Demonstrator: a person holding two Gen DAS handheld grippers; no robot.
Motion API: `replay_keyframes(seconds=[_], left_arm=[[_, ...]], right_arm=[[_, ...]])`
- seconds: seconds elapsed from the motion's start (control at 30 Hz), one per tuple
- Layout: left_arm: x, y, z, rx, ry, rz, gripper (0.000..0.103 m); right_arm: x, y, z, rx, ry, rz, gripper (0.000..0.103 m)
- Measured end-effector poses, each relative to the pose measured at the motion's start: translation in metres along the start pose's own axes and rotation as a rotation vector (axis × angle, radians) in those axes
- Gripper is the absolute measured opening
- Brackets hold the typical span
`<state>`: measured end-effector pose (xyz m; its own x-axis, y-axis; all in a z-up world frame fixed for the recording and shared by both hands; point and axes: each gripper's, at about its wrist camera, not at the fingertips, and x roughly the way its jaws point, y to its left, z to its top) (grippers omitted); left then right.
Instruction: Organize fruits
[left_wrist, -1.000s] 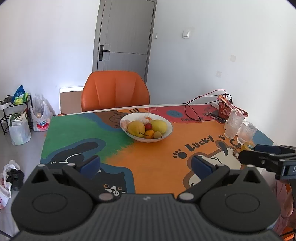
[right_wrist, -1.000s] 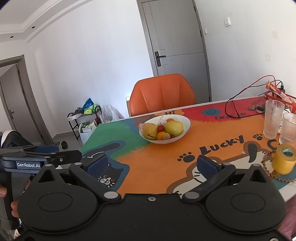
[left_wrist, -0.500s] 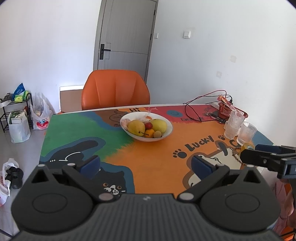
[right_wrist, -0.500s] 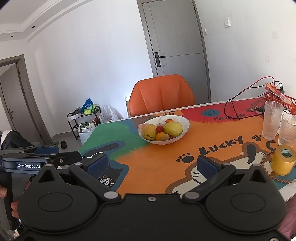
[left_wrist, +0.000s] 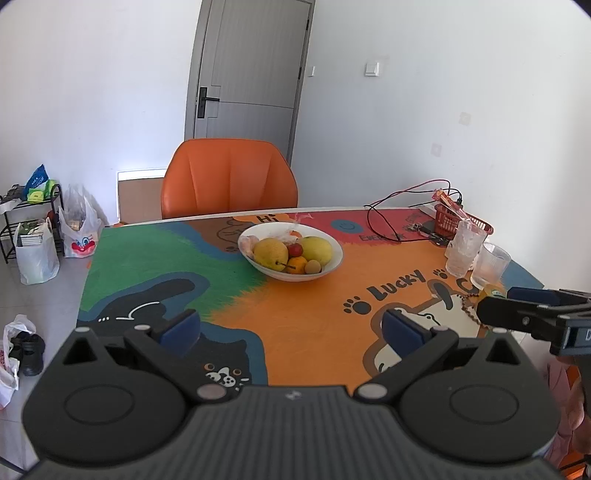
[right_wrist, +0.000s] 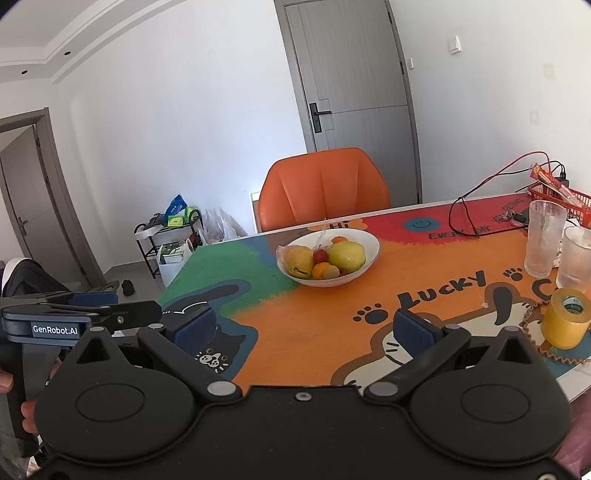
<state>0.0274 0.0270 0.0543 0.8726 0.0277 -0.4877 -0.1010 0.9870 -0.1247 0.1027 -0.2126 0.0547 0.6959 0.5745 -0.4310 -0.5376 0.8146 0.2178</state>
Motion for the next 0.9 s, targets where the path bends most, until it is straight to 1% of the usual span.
replay_keyframes(seconds=[0.9], left_arm=[[0.0018,-0.0033,-0.0046,0.009,0.005,-0.021,0.103]], right_arm=[[-0.0001,-0.0002,-0.0002,-0.004,0.002,-0.002,0.103]])
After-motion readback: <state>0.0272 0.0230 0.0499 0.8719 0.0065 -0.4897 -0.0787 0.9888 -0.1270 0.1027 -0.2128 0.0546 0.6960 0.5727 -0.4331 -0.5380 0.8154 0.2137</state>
